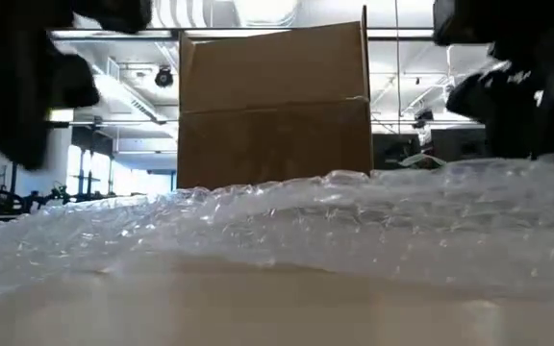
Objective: Wrap mug
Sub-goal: Prepare the bubble wrap, then wrap the orange mug with bubble wrap
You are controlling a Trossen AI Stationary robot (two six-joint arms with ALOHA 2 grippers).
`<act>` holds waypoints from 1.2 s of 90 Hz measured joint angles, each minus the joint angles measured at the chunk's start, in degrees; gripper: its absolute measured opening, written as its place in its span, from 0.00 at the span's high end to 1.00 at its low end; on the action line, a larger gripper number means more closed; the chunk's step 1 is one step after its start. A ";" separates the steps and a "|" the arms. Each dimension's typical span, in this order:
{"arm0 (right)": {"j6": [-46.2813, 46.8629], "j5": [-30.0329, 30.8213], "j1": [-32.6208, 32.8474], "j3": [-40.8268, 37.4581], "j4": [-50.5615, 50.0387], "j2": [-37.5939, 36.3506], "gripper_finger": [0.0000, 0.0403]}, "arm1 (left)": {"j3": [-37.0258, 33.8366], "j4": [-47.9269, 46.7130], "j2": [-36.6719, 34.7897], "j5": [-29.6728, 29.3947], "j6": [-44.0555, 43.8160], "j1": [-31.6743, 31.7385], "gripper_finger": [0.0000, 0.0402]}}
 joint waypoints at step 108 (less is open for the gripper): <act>4.74 2.50 0.54 -1.48 6.69 -0.95 0.70 | 16.14 -37.95 -12.41 -3.35 -7.46 -2.09 0.81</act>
